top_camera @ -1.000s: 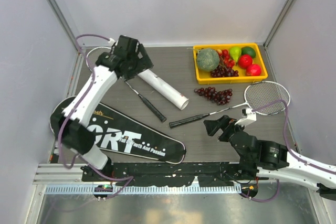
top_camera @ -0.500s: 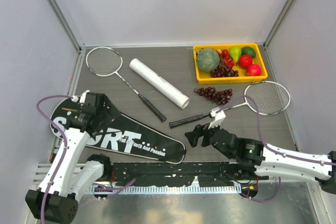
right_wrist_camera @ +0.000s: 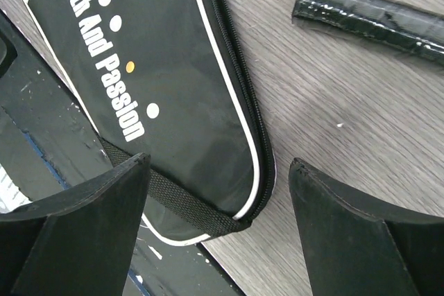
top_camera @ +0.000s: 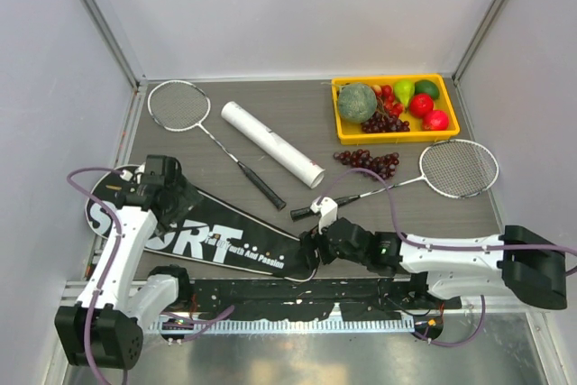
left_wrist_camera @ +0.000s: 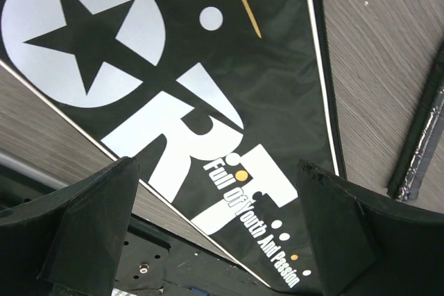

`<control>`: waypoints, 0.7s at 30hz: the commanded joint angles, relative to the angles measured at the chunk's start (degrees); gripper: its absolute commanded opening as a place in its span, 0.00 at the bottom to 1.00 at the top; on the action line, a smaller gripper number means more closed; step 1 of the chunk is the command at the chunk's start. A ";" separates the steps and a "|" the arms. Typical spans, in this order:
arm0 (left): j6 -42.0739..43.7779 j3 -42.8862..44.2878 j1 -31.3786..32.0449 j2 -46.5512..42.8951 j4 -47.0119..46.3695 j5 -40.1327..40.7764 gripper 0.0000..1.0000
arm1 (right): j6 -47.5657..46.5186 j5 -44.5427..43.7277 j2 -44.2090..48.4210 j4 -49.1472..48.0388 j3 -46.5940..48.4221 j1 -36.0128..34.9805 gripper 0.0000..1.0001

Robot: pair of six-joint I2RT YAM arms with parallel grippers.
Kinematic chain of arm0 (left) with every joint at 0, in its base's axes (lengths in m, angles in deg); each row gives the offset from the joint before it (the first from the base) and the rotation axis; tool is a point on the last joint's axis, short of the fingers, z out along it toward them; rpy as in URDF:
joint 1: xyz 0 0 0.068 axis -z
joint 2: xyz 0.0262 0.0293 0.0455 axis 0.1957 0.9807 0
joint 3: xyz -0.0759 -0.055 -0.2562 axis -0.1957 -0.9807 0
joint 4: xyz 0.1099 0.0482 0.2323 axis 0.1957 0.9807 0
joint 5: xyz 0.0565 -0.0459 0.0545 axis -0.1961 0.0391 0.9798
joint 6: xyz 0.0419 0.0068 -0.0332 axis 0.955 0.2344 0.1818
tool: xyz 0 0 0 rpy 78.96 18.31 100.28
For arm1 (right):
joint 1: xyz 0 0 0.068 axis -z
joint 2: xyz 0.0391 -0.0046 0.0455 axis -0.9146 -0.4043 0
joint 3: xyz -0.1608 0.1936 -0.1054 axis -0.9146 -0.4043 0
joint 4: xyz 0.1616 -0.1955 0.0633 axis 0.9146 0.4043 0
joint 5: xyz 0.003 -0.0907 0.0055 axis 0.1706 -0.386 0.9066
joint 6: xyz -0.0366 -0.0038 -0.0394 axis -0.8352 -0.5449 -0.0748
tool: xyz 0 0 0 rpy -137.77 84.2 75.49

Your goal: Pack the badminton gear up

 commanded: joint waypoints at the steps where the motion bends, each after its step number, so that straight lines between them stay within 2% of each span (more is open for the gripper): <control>1: 0.17 2.30 -2.62 0.45 2.27 -0.32 0.97 | -3.19 3.88 -3.69 -5.28 3.51 0.39 0.85; 7: -0.27 1.42 -3.77 -0.78 1.13 -1.03 0.97 | -4.08 4.94 -9.05 -6.25 4.48 0.39 0.78; 13: -0.09 2.21 -3.86 -2.80 1.40 2.13 0.97 | -3.64 6.69 -12.75 -8.01 5.01 0.39 0.61; 15: -0.88 0.90 -3.86 -3.68 0.52 1.52 0.95 | -3.29 7.66 -12.75 -9.15 4.92 0.39 0.48; 16: -1.58 -0.06 -3.86 -3.94 -0.09 0.82 0.94 | -3.28 8.36 -12.58 -9.85 4.83 0.39 0.36; 17: -2.20 -1.38 -3.86 -4.03 -0.97 -0.40 0.94 | -3.20 8.89 -12.14 -10.21 4.83 0.39 0.31; 20: -2.73 -3.76 -3.86 -3.16 -2.82 -3.66 0.92 | -2.76 10.21 -10.30 -11.26 4.83 0.39 0.09; 21: -2.73 -4.03 -3.86 -2.55 -3.09 -4.19 0.92 | -2.32 10.13 -9.94 -11.44 4.83 0.30 0.05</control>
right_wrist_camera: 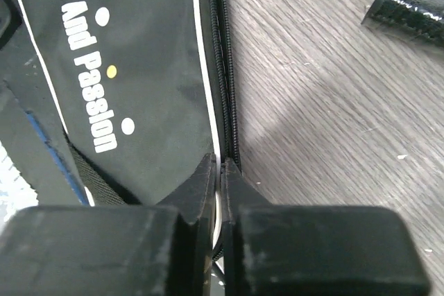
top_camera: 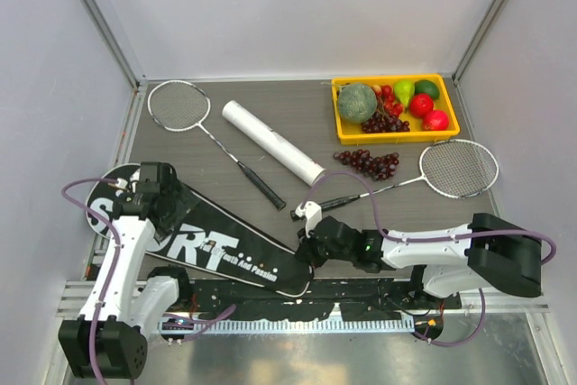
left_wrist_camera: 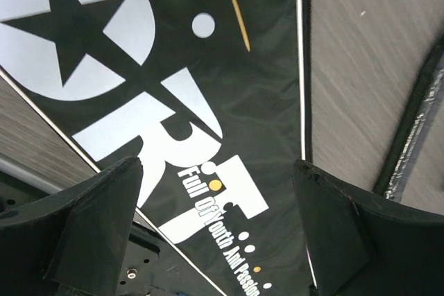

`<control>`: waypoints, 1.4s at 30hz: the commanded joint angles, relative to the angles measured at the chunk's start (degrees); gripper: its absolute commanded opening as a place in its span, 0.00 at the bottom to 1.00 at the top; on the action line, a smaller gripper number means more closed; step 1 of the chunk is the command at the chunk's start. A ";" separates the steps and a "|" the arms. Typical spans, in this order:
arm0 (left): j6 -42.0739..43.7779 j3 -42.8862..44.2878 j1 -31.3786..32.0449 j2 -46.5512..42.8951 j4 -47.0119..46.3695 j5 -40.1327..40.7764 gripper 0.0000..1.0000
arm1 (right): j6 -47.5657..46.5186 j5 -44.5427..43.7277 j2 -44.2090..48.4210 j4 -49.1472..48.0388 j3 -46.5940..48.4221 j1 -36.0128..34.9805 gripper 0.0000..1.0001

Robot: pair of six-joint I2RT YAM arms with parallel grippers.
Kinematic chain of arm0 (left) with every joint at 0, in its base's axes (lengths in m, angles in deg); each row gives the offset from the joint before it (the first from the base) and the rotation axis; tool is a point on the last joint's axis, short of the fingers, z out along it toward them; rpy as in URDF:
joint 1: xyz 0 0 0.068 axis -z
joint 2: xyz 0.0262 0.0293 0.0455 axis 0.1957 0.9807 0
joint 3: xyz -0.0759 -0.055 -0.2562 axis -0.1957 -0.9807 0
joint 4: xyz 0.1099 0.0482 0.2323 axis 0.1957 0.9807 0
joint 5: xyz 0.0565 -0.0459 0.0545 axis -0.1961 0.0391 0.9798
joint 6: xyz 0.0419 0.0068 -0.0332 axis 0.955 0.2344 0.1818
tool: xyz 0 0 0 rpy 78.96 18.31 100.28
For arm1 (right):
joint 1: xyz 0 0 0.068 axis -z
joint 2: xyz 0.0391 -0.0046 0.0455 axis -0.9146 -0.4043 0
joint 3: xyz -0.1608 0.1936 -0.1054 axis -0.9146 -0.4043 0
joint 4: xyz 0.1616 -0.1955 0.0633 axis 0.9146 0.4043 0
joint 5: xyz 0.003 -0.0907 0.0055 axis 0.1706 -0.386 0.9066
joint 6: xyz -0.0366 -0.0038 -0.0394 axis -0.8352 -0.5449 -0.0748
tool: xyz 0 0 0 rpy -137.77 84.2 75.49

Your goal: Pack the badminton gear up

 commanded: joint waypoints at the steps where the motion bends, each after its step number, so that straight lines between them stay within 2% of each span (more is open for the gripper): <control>1: -1.44 -2.41 -0.34 1.72 -2.74 -3.62 0.91 | 1.14 4.48 3.26 -5.27 1.82 0.06 0.05; 8: -1.70 -1.97 -0.34 3.04 -2.65 -3.28 0.91 | 4.91 9.06 4.76 -10.02 0.67 0.06 0.05; 14: -2.41 -3.20 -0.34 3.30 -3.62 -3.71 0.90 | 7.38 14.86 1.08 -14.33 0.93 0.06 0.06; 16: -2.32 -3.20 -0.34 3.66 -3.62 -4.07 0.90 | 7.55 15.92 -1.29 -14.33 1.55 0.06 0.15; 17: -2.32 -3.20 -0.34 3.75 -3.53 -3.98 0.90 | 7.47 16.19 -2.26 -14.50 1.64 0.06 0.23; 19: -2.41 -3.29 -0.34 3.66 -3.71 -3.89 0.89 | 7.47 17.15 -4.38 -15.82 1.90 0.06 0.29; 26: -2.76 -3.47 -0.34 3.40 -3.88 -3.89 0.89 | 7.99 20.14 -9.74 -18.11 3.83 0.06 0.41; 31: -3.02 -3.29 -0.34 3.22 -3.53 -3.37 0.89 | 8.61 22.42 -12.90 -20.30 4.45 0.06 0.43; 33: -3.20 -3.20 -0.34 3.13 -3.27 -3.10 0.90 | 9.13 22.87 -13.43 -21.44 4.45 0.06 0.38; 34: -3.29 -3.12 -0.34 3.13 -3.27 -3.02 0.91 | 9.57 22.95 -13.52 -21.97 4.45 0.06 0.29; 35: -3.46 -3.03 -0.34 3.13 -3.09 -2.93 0.92 | 9.84 22.87 -13.44 -22.50 4.54 0.06 0.24; 36: -3.73 -2.77 -0.34 3.13 -2.74 -2.58 0.94 | 10.27 22.61 -13.26 -22.94 4.71 0.06 0.12; 37: -3.99 -2.50 -0.34 3.31 -2.48 -2.57 0.96 | 10.45 21.56 -12.82 -23.03 4.98 0.06 0.06; 42: -6.45 -1.01 -0.25 4.71 -0.46 -4.85 0.98 | 10.11 13.92 -9.31 -23.39 6.29 -1.60 0.05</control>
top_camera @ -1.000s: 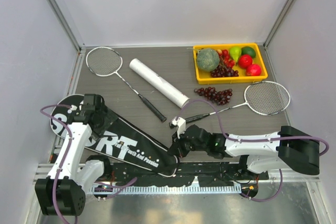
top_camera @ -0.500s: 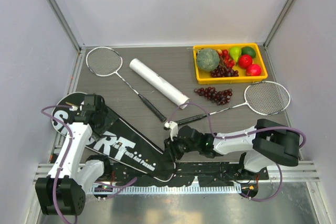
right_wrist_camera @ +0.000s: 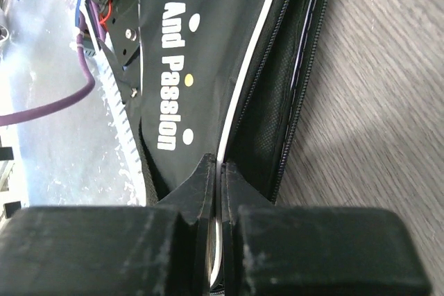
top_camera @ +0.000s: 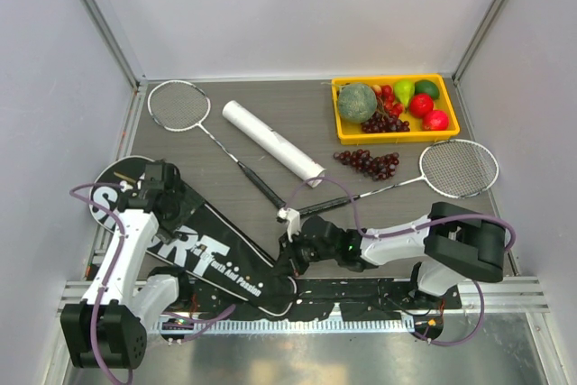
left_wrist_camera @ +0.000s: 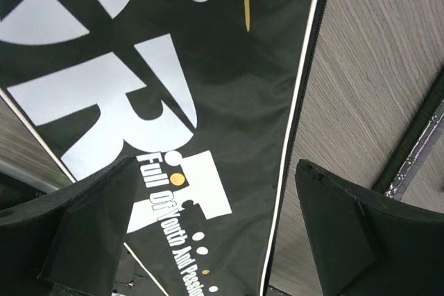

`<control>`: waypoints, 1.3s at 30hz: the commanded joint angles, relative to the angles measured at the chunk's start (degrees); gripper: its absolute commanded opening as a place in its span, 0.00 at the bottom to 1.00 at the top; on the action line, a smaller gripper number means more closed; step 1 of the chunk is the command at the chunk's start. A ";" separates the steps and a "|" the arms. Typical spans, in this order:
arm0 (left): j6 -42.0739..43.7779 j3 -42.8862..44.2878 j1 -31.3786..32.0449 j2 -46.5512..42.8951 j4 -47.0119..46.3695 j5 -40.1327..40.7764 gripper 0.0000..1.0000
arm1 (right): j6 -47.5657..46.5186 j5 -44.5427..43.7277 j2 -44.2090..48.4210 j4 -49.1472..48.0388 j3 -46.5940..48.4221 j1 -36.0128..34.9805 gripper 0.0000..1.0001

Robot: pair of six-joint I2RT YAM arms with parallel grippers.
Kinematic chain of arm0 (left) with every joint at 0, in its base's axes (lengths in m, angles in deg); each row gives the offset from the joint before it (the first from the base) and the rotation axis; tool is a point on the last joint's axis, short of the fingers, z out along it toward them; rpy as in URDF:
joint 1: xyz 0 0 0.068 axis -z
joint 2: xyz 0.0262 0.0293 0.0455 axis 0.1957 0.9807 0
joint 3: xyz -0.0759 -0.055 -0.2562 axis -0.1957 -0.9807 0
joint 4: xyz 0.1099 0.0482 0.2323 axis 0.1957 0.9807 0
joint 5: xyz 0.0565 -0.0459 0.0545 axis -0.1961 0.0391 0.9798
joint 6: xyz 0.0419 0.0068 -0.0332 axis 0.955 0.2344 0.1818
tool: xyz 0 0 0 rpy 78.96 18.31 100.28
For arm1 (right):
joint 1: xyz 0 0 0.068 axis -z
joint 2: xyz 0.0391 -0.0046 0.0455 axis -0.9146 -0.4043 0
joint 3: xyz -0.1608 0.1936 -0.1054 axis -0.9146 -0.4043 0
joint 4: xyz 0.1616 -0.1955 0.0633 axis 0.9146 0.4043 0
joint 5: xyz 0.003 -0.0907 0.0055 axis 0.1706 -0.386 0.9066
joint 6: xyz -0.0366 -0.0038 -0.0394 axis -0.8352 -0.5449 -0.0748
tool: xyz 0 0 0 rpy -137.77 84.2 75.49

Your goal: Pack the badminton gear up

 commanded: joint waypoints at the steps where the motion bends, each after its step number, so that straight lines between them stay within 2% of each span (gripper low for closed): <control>1: -3.24 2.95 -0.14 1.22 1.93 -1.97 0.98 | -0.78 -9.58 4.86 -3.31 4.83 -2.28 0.05; 10: -6.85 7.17 1.44 1.92 3.95 -5.49 0.92 | -14.49 -36.65 8.47 4.44 11.69 -15.28 0.05; 15: -8.34 5.60 3.64 1.05 2.91 -5.67 0.89 | -16.34 -38.44 6.63 5.94 14.85 -17.49 0.05; 17: -8.34 4.63 4.25 0.78 0.62 -8.48 0.86 | -17.30 -38.79 5.22 7.34 16.69 -18.19 0.05; 21: -8.78 5.41 6.10 1.39 3.59 -6.47 0.82 | -16.96 -40.90 2.50 12.09 20.65 -19.25 0.06; 24: -9.66 4.89 6.19 1.66 6.59 -3.04 0.81 | -11.96 -42.65 0.57 20.67 24.60 -19.25 0.05; 26: -9.92 4.19 6.28 1.66 5.45 -1.90 0.81 | -11.51 -41.70 -0.23 23.68 25.84 -19.25 0.05; 28: -10.27 4.01 6.19 2.53 4.66 -0.49 0.79 | -11.51 -37.66 -0.23 22.12 25.06 -18.99 0.11; 30: -10.10 4.01 6.19 4.20 4.48 -0.13 0.78 | -10.55 -31.95 -0.49 18.09 23.22 -18.11 0.28; 32: -9.31 3.57 6.19 5.78 3.78 -0.48 0.77 | -9.14 -27.55 -0.93 15.09 21.64 -17.15 0.37; 34: -8.61 2.96 6.19 7.19 3.08 -0.83 0.76 | -7.83 -24.56 -1.72 12.72 20.58 -15.74 0.42; 39: -8.25 1.98 6.19 8.69 2.20 -1.36 0.73 | -4.13 -13.84 -5.50 4.81 18.29 -12.14 0.42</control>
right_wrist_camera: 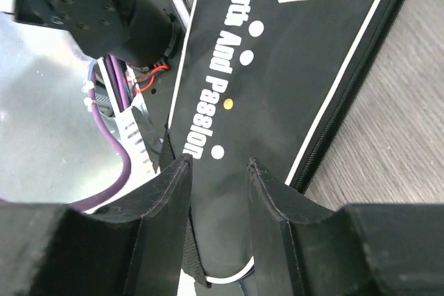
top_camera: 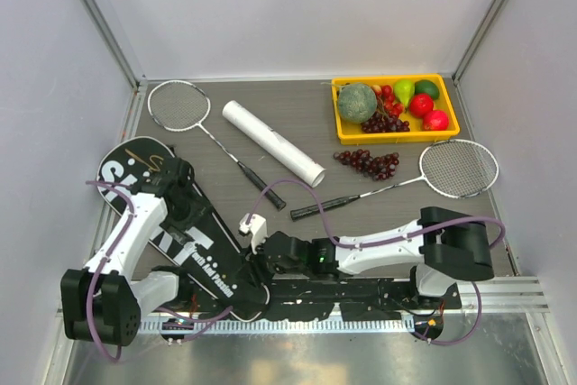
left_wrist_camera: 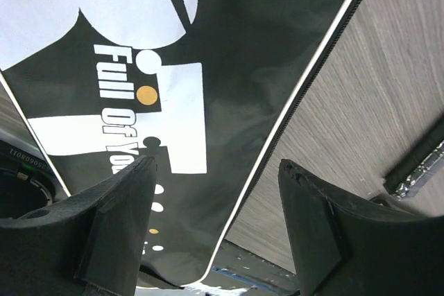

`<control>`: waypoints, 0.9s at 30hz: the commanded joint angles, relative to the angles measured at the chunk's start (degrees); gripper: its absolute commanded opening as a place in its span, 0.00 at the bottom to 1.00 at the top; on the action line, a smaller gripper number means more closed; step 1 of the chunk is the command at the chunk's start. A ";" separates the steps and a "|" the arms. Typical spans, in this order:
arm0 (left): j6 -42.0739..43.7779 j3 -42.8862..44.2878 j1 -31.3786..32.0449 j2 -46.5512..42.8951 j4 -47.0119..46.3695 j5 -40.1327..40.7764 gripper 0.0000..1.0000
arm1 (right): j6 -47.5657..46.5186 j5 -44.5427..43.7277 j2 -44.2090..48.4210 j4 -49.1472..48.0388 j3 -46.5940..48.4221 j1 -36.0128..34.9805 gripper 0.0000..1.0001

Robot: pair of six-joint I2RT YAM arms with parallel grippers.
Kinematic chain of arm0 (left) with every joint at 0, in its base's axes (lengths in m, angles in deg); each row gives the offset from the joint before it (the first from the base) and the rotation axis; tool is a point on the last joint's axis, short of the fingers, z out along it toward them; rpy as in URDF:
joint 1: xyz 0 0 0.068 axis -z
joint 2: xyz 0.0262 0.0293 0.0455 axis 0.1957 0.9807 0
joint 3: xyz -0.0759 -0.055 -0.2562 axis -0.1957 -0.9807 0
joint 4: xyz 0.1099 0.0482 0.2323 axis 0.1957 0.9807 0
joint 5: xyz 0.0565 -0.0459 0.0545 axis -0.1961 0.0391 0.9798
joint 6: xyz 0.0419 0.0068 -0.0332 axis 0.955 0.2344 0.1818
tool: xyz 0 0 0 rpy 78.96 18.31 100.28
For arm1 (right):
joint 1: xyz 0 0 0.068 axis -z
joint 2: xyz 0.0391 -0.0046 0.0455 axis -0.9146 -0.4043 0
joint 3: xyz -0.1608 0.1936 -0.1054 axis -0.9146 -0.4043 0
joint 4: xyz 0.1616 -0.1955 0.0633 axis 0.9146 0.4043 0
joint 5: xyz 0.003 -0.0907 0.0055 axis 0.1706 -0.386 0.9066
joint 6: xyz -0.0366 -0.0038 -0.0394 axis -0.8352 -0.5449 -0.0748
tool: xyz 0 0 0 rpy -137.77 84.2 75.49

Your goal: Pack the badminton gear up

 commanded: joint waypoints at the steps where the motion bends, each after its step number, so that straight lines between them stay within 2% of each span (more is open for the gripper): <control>1: 0.45 -0.42 0.24 0.04 -1.33 1.08 0.73 | 4.96 10.21 -2.82 -8.71 -1.99 3.38 0.44; 5: 0.45 1.24 0.16 -1.98 -0.01 7.21 0.74 | 7.86 12.93 -4.22 -13.18 -3.93 7.50 0.54; 8: -0.35 2.65 -0.28 -2.95 1.83 11.45 0.75 | 9.54 15.48 -7.55 -15.12 -2.97 9.98 0.56; 13: 1.06 4.41 -3.27 -1.73 2.63 11.11 0.78 | 9.63 18.99 -12.65 -14.69 0.98 10.77 0.59; 17: 2.20 5.73 -5.20 -0.67 3.25 10.49 0.78 | 9.02 18.30 -14.50 -12.84 3.18 10.77 0.61; 19: 2.12 5.56 -5.29 -0.76 3.07 10.58 0.78 | 8.58 18.65 -14.60 -12.05 3.71 10.77 0.60; 23: 1.94 3.45 -5.29 -0.67 1.49 9.79 0.78 | 8.40 19.44 -13.11 -12.66 3.54 10.77 0.49; 27: 2.20 2.22 -5.38 0.20 0.35 8.74 0.78 | 8.49 19.97 -11.61 -13.19 3.45 10.77 0.48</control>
